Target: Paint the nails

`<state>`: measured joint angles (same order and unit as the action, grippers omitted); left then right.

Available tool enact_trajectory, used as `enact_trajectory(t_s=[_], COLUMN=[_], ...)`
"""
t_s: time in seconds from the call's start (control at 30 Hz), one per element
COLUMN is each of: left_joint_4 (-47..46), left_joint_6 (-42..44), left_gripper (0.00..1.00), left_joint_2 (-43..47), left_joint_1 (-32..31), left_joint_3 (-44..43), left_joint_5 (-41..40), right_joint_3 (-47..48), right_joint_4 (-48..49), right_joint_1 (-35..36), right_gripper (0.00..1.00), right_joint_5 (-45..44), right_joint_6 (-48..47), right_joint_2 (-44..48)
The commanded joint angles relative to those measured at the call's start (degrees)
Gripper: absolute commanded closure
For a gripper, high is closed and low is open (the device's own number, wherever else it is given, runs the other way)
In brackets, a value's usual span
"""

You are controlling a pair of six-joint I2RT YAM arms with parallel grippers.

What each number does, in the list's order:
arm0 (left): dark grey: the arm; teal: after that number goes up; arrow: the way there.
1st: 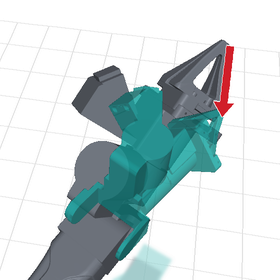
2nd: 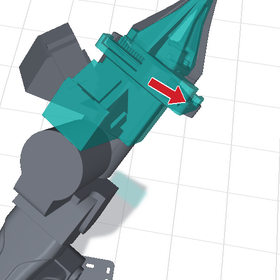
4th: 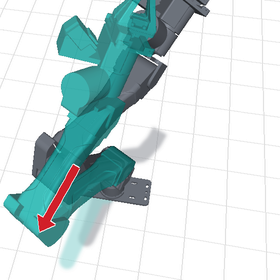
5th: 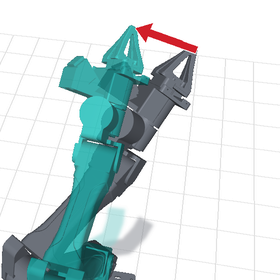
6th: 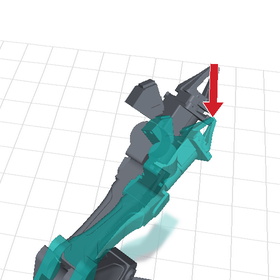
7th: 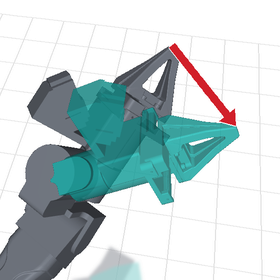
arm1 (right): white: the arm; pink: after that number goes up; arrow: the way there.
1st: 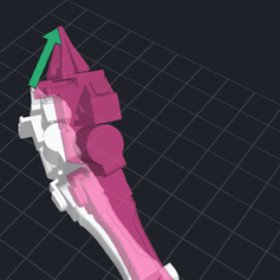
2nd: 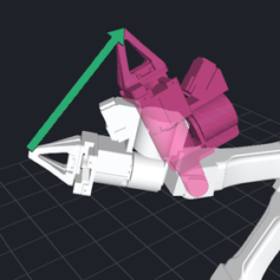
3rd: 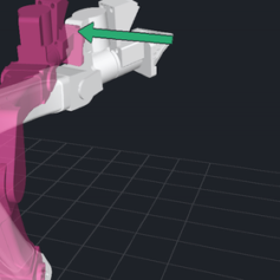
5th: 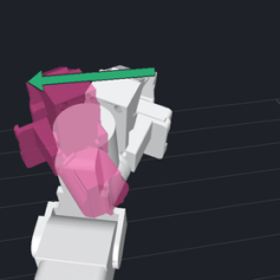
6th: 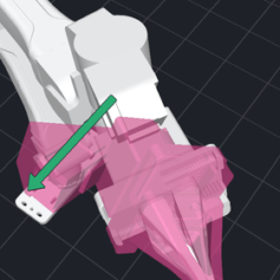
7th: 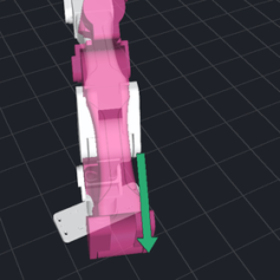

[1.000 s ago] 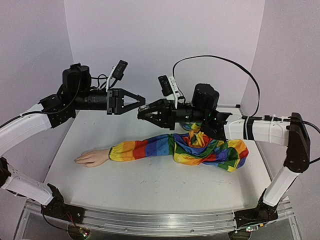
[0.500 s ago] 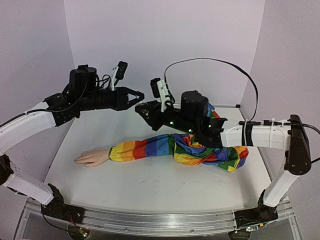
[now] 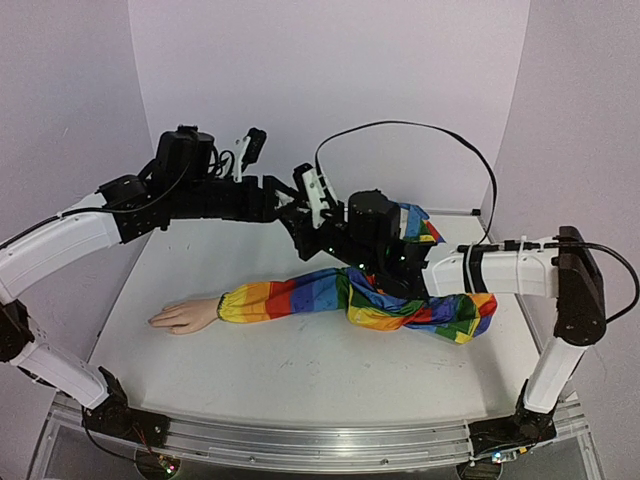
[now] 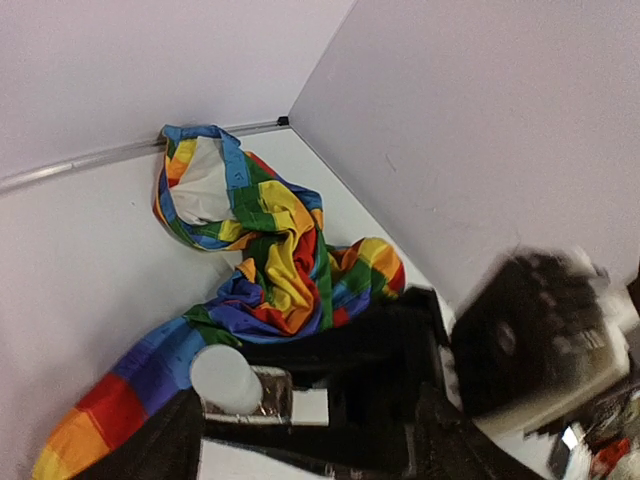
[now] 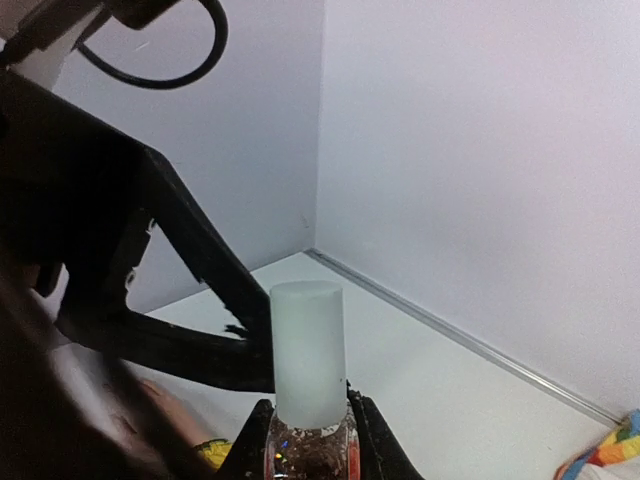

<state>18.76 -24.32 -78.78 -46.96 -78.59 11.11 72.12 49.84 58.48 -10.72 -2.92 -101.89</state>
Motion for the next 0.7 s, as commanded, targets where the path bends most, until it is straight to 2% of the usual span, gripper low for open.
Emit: enact_trajectory(t_s=[0.0, 0.1, 0.2, 0.3, 0.47, 0.53, 0.6, 0.67], left_joint_4=[-1.9, -7.4, -10.9, -13.2, -14.0, -14.0, -13.9, -13.9], left_joint_6=[2.1, -0.8, -1.6, -0.9, -0.3, 0.1, 0.8, 1.4], left_gripper=[0.09, 0.01, 0.01, 0.04, 0.14, 0.22, 0.34, 0.4], left_joint_2=[6.4, 9.1, 10.2, 9.1, 7.6, 7.5, 7.2, 6.8], left_joint_1=[1.7, 7.4, 9.6, 9.6, 9.1, 8.6, 7.7, 6.9], left_joint_3=[2.0, 6.7, 8.8, 8.5, 8.4, 8.4, 8.1, 7.8], left_joint_5=[5.8, 15.6, 22.0, 29.2, 33.2, 33.2, 32.9, 31.9], right_joint_3=[-3.1, -4.1, -3.6, -2.2, -0.2, 0.2, 0.7, 0.9], right_joint_4=[6.6, 8.0, 10.4, 12.6, 14.5, 14.7, 14.7, 14.8], right_joint_1=[-5.9, -7.1, -7.8, -7.8, -7.8, -7.8, -7.8, -7.8], right_gripper=[1.0, 1.0, 1.0, 1.0, 1.0, 1.0, 1.0, 1.0], right_joint_5=[30.6, 42.2, 51.9, 57.1, 59.9, 59.9, 60.0, 59.5], right_joint_6=[8.4, 12.4, 16.8, 20.3, 23.0, 23.3, 23.6, 23.7], right_joint_2=[4.2, 3.8, 2.8, 1.8, 0.8, 0.6, 0.3, 0.3])
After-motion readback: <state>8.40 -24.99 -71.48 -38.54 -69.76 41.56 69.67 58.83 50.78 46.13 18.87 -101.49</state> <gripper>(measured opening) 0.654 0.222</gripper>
